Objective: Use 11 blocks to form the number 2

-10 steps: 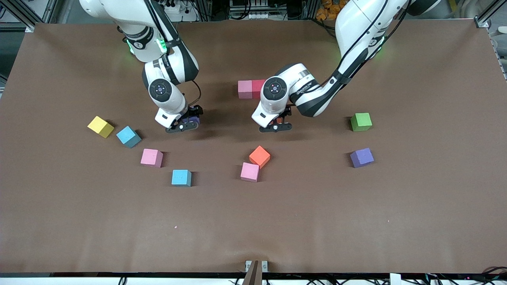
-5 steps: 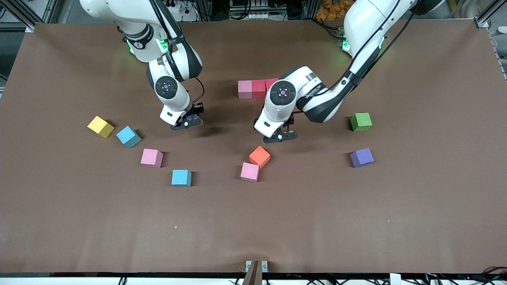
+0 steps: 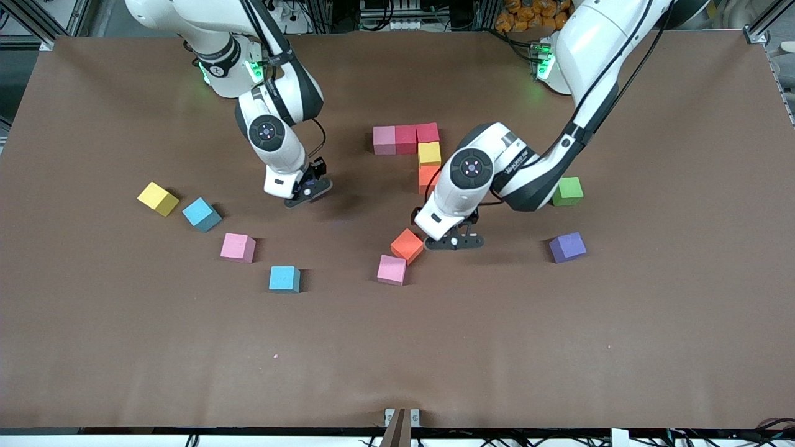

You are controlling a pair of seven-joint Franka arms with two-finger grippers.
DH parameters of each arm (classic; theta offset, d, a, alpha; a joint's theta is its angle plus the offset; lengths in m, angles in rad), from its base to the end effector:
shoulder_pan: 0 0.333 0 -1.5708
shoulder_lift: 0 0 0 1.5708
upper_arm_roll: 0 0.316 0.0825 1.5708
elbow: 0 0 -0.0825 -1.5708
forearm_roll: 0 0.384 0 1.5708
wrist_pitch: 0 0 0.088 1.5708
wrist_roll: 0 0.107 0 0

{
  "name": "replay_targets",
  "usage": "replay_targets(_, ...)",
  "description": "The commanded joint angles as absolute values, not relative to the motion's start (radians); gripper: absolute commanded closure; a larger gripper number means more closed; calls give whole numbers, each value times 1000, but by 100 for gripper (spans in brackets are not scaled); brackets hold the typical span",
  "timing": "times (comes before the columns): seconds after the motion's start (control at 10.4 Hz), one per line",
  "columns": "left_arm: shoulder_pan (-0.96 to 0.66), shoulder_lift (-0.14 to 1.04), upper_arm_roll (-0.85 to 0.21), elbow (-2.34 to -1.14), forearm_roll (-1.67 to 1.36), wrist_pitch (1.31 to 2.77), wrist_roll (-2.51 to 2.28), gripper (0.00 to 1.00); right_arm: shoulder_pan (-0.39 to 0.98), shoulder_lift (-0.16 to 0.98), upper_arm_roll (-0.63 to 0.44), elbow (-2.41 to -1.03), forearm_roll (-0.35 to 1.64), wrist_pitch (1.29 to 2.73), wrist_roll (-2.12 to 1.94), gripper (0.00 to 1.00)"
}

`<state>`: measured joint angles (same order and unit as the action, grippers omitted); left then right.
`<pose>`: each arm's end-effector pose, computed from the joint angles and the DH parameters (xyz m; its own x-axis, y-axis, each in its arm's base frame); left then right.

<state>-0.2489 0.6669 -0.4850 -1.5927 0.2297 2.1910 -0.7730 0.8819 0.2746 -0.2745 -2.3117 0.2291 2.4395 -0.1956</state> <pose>0.5518 -0.4220 0.2784 0.9981 -0.0056 -0.0611 -0.0003 -0.9962 0.0866 0.4207 0.2888 0.2186 0.8034 0.5828 -0.1219 0.5780 -0.8126 -0.0748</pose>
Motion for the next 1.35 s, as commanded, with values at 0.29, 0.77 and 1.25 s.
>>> replay_targets(0.29, -282, 790, -460, -1416, 249, 2186, -571, 0, 1041, 422, -278, -1949, 118, 2169, -288, 60)
replay_targets(0.77, -405, 828, -339, -1367, 249, 2281, -477, 0, 1098, 583, -278, -1761, 81, 2169, -371, 59)
replay_targets(1.25, -419, 853, -337, -1368, 249, 2325, -445, 0, 1137, 667, -273, -1666, 81, 2178, -405, 59)
